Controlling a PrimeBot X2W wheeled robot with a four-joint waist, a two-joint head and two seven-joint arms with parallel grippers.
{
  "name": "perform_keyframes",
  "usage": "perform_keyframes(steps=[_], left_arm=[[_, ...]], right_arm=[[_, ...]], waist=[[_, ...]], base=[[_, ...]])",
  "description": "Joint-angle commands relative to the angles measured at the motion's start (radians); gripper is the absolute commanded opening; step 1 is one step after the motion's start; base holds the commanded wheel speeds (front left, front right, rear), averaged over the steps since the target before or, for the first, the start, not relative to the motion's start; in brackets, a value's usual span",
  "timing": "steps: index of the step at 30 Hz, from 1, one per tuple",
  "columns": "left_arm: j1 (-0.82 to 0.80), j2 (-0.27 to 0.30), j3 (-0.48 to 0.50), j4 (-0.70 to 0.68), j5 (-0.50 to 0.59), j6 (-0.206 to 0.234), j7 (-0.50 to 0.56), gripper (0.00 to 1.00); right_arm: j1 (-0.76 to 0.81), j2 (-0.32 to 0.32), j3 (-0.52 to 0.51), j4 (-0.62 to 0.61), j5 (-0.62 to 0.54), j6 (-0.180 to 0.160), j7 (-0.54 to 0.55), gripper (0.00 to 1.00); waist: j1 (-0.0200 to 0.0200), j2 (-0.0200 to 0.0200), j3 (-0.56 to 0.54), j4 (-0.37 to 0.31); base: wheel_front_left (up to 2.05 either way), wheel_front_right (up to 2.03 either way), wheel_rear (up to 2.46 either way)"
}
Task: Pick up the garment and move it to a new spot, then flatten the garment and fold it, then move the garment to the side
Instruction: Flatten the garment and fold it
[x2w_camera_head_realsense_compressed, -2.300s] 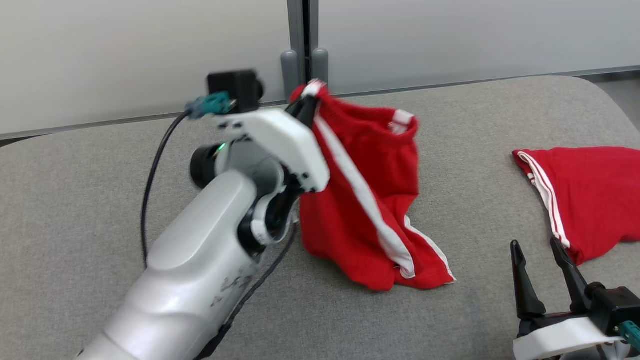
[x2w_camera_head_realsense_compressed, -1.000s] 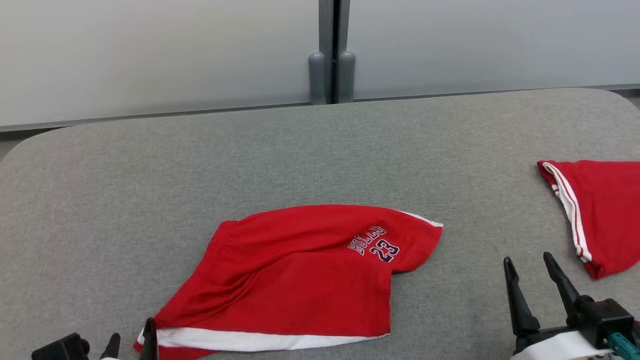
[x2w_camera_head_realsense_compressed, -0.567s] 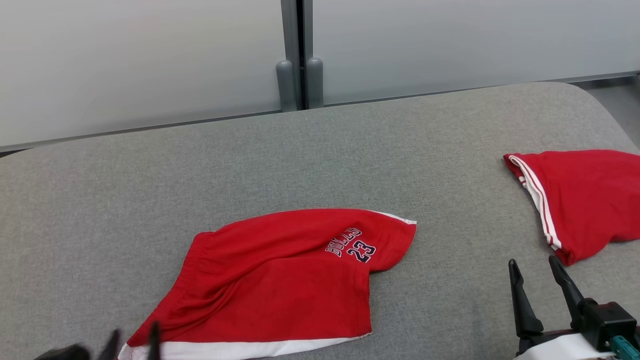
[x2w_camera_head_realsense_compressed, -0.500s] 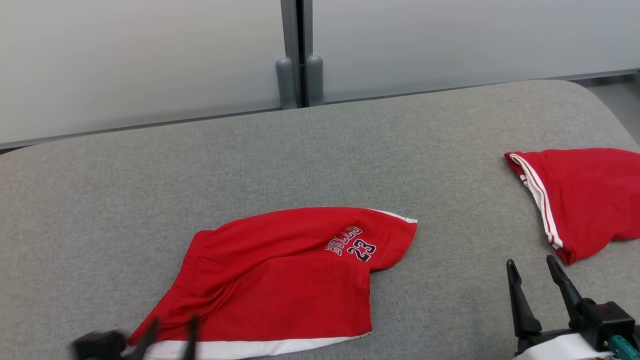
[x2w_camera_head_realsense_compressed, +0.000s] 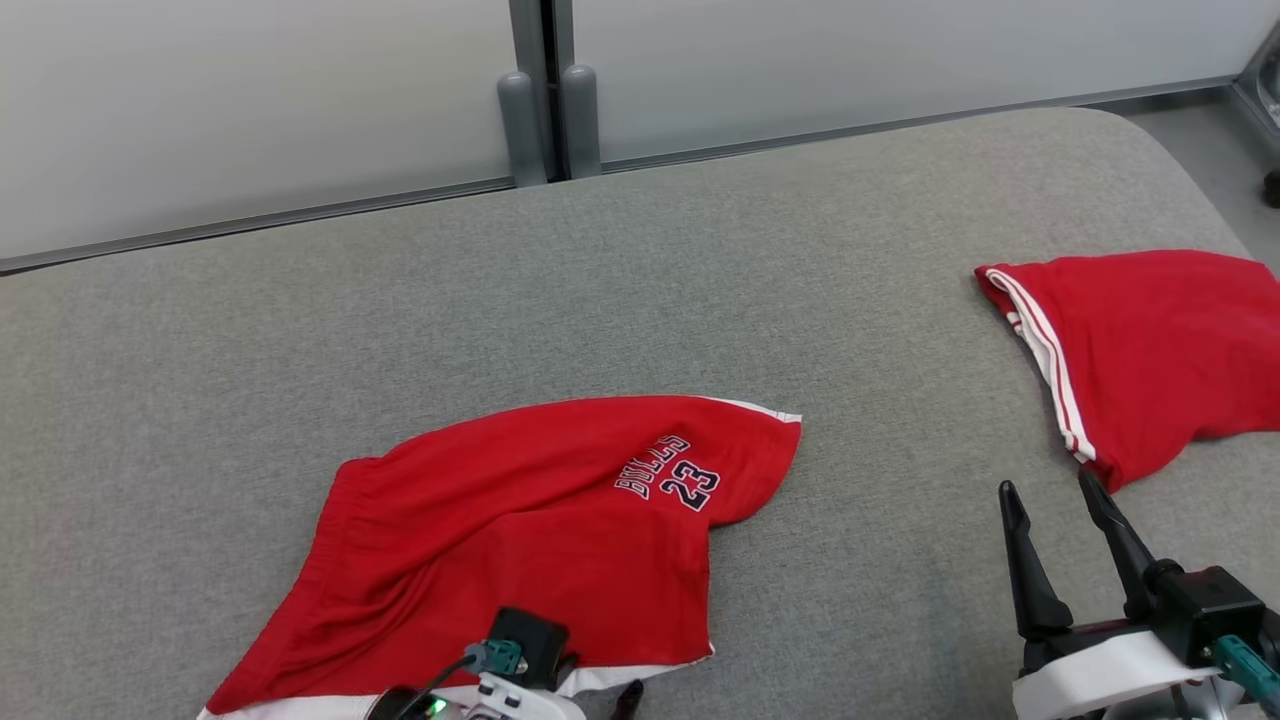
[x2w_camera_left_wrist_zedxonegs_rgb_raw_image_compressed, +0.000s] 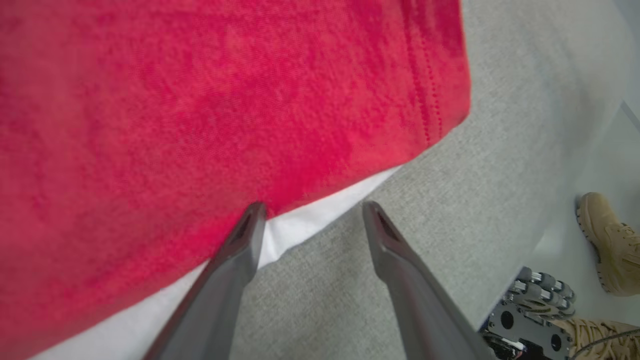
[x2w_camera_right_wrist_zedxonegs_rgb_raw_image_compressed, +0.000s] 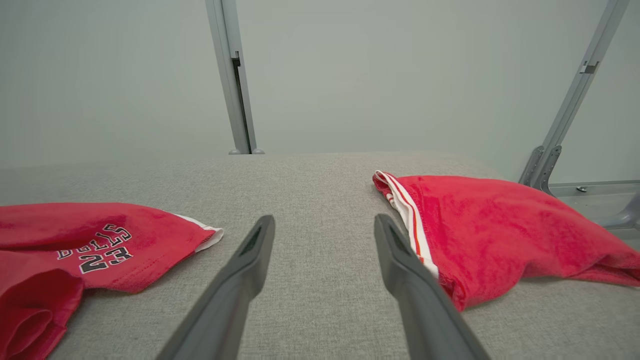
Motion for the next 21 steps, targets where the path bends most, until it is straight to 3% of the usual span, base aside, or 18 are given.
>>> perform_keyframes(steps=[1, 4, 5, 6, 7, 15, 21], left_arm=[[-0.014, 0.007, -0.018, 0.071, 0.018, -0.012, 0.008, 1.0], [-0.024, -0.002, -0.023, 0.116, 0.016, -0.027, 0.004, 1.0], [-0.032, -0.002, -0.035, 0.137, 0.022, -0.043, 0.011, 0.58], [-0.033, -0.01, -0.04, 0.15, 0.015, -0.056, 0.017, 0.08], [-0.035, -0.018, -0.041, 0.16, 0.006, -0.069, 0.015, 0.0], [-0.027, -0.043, -0.046, 0.074, -0.066, -0.169, 0.042, 0.0], [-0.046, -0.042, -0.059, -0.068, -0.115, -0.21, 0.108, 0.0]], right_arm=[[0.005, -0.006, -0.006, 0.001, 0.002, 0.0, 0.0, 1.0], [0.009, -0.006, -0.008, 0.001, 0.003, 0.0, 0.0, 1.0], [0.011, -0.006, -0.008, 0.001, 0.004, 0.0, 0.0, 1.0], [0.011, -0.006, -0.007, 0.001, 0.005, 0.0, 0.0, 1.0], [0.009, -0.006, -0.007, 0.001, 0.005, 0.0, 0.0, 1.0], [0.006, -0.006, -0.014, -0.002, -0.007, 0.0, 0.0, 1.0], [0.01, -0.016, -0.017, 0.004, -0.017, 0.0, 0.0, 1.0]], waist=[[0.0, -0.0001, 0.003, -0.006], [0.0, -0.0001, 0.003, -0.008], [0.0, -0.0001, 0.003, -0.009], [0.0, -0.0001, 0.003, -0.009], [0.0, -0.0001, 0.004, -0.009], [0.0, -0.0001, -0.001, 0.006], [0.0, -0.0001, 0.0, 0.021]], base=[[0.0, 0.0, 0.0], [0.0, 0.0, 0.0], [0.0, 0.0, 0.0], [0.0, 0.0, 0.0], [0.0, 0.0, 0.0], [0.0, 0.0, 0.0], [0.0, 0.0, 0.0]])
